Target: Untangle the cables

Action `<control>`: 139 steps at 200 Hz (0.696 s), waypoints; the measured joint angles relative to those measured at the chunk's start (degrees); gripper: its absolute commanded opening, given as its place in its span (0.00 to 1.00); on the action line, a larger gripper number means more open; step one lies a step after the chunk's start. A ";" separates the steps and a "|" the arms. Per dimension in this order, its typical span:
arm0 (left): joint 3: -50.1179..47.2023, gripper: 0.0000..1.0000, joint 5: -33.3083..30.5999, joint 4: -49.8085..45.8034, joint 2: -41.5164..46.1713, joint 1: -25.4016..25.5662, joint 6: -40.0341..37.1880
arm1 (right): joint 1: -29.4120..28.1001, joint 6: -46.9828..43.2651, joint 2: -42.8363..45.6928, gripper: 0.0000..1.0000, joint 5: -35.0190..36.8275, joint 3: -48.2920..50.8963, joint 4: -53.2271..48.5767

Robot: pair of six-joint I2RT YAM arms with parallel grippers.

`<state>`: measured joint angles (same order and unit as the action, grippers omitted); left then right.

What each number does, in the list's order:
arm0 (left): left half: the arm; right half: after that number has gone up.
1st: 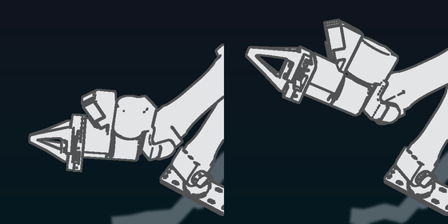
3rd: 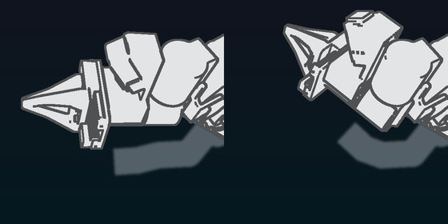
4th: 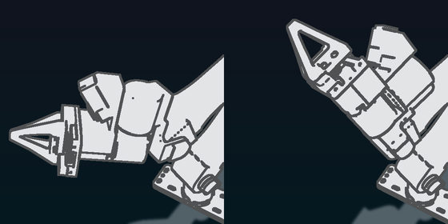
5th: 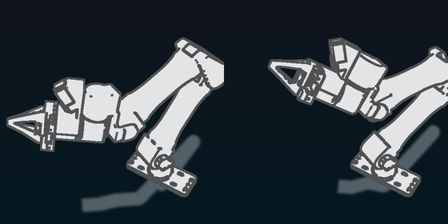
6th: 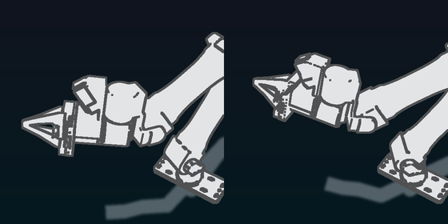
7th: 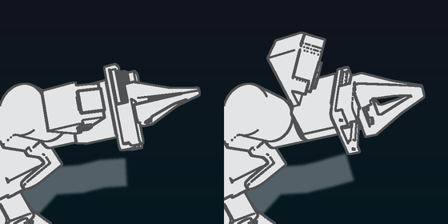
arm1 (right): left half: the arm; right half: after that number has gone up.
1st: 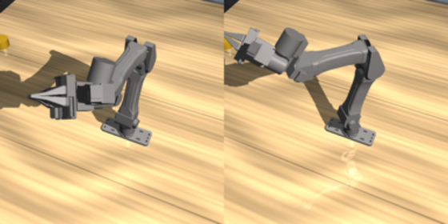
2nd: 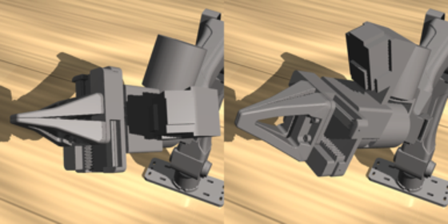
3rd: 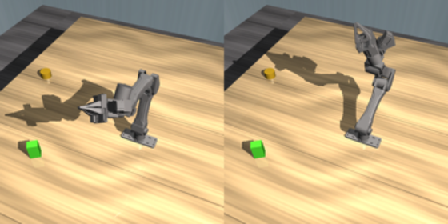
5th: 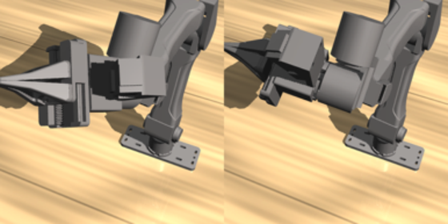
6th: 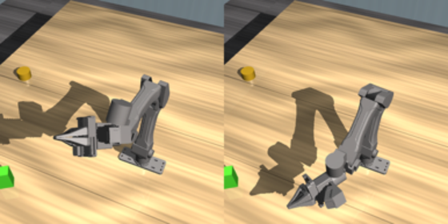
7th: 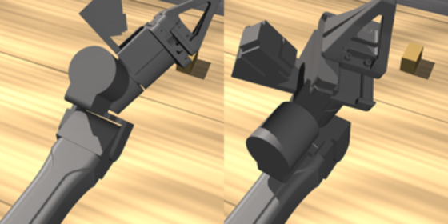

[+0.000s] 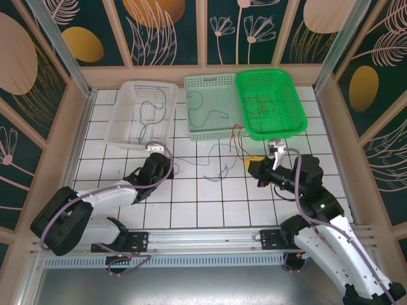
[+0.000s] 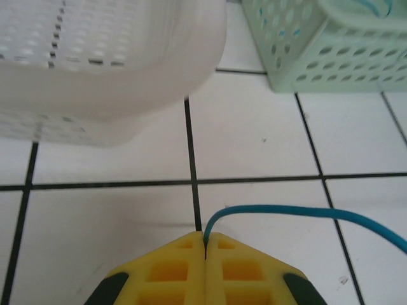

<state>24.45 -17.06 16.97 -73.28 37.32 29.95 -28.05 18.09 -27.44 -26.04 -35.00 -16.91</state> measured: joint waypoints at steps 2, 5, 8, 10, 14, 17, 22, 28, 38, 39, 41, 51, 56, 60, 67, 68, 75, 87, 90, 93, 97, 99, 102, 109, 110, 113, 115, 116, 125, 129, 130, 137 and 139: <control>0.00 0.00 -0.09 -0.07 0.35 0.00 -0.07 | 0.00 0.31 0.11 0.00 -0.04 0.35 0.15; 0.00 0.00 -0.20 -0.20 0.96 0.00 -0.26 | 0.00 0.81 0.31 0.00 -0.13 0.98 0.50; 0.00 0.00 -0.28 -0.26 1.44 0.00 -0.35 | 0.00 1.20 0.46 0.00 -0.24 1.51 0.87; 0.00 0.00 -0.37 -0.39 1.84 0.00 -0.44 | 0.00 1.49 0.50 0.00 -0.26 1.77 1.07; 0.00 0.00 -0.44 -0.52 2.40 0.00 -0.52 | 0.00 1.97 0.63 0.00 -0.42 2.47 1.57; 0.00 0.00 -0.59 -0.61 3.10 0.00 -0.66 | 0.00 2.60 0.63 0.00 -0.50 3.13 2.03; 0.00 0.00 -0.87 -0.74 4.07 0.00 -0.85 | 0.00 3.41 0.68 0.00 -0.57 4.07 2.67; 0.00 0.00 -1.16 -0.81 5.05 0.00 -0.96 | 0.00 4.22 0.68 0.00 -0.63 5.18 3.45; 0.00 0.00 -1.62 -0.90 7.06 0.00 -1.29 | 0.00 6.16 0.63 0.00 -0.66 7.39 4.76; 0.00 0.00 -1.64 -0.90 7.17 0.00 -1.29 | 0.00 6.25 0.63 0.00 -0.66 7.56 4.83; 0.00 0.00 -1.73 -0.94 7.65 0.00 -1.36 | 0.00 6.43 0.61 0.00 -0.66 8.00 4.98; 0.00 0.00 -2.23 -0.98 9.49 0.00 -1.66 | 0.00 8.28 0.24 0.00 -0.63 9.97 5.53; 0.00 0.00 -2.58 -0.96 10.36 0.00 -1.81 | 0.00 9.11 -0.09 0.00 -0.61 10.86 5.62; 0.00 0.00 -2.78 -0.96 11.02 0.00 -1.97 | 0.00 9.60 -0.39 0.00 -0.61 11.45 5.62; 0.02 0.00 -3.13 -0.98 12.15 0.00 -2.34 | 0.00 10.62 -1.05 0.00 -0.37 12.46 5.57; 0.02 0.00 -3.19 -0.98 12.28 0.00 -2.38 | 0.00 10.75 -1.16 0.00 -0.35 12.61 5.53; 0.11 0.00 -3.52 -1.03 13.20 0.00 -2.64 | -0.02 11.50 -1.79 0.00 0.52 13.25 5.29; 0.46 0.00 -4.15 -1.20 14.51 0.00 -3.02 | 0.00 12.74 -2.75 0.00 2.38 13.66 4.37; 0.57 0.00 -4.33 -1.22 14.91 0.00 -3.23 | 0.00 13.00 -2.95 0.00 2.82 13.73 4.17; 0.66 0.00 -4.46 -1.22 15.15 0.00 -3.30 | 0.00 13.29 -3.13 0.00 3.56 13.77 3.96; 0.83 0.00 -4.57 -1.25 15.56 0.00 -3.52 | 0.00 13.77 -3.43 0.00 4.44 13.81 3.61; 0.87 0.00 -4.63 -1.27 15.69 0.00 -3.56 | 0.00 13.92 -3.65 0.00 4.98 13.81 3.37; 1.05 0.00 -4.72 -1.27 16.02 0.00 -3.74 | 0.00 14.19 -3.89 0.00 5.64 13.81 3.13; 1.42 0.00 -4.96 -1.40 16.59 0.00 -4.11 | 0.00 14.88 -4.72 0.00 7.23 13.81 2.75; 1.51 0.00 -4.98 -1.44 16.72 0.00 -4.20 | 0.00 14.99 -4.83 0.00 7.37 13.81 2.73; 1.68 0.00 -5.09 -1.51 16.92 0.00 -4.31 | 0.00 15.28 -5.22 0.00 8.07 13.81 2.58; 1.86 0.00 -5.18 -1.55 17.09 0.00 -4.42 | 0.00 15.45 -5.57 0.00 8.55 13.81 2.54; 1.92 0.00 -5.22 -1.60 17.16 0.00 -4.48 | 0.00 15.54 -5.70 0.00 8.70 13.81 2.56; 2.75 0.00 -5.57 -1.86 17.79 0.00 -5.03 | 0.00 16.46 -7.50 0.00 10.43 13.92 2.49; 3.23 0.00 -5.70 -1.88 18.10 0.00 -5.38 | 0.00 16.76 -8.31 0.00 11.19 14.05 2.51; 3.32 0.00 -5.73 -1.90 18.14 0.00 -5.44 | 0.00 16.85 -8.48 0.00 11.32 14.08 2.51; 4.17 0.00 -5.97 -2.12 18.75 0.00 -6.05 | 0.00 17.35 -9.94 0.00 12.33 14.47 2.56; 4.46 0.00 -5.99 -2.25 18.93 0.00 -6.23 | 0.00 17.51 -10.36 0.00 12.70 14.60 2.58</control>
<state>28.91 -23.05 14.72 -54.35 37.32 23.73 -28.05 35.59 -37.80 -13.34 -20.40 -14.33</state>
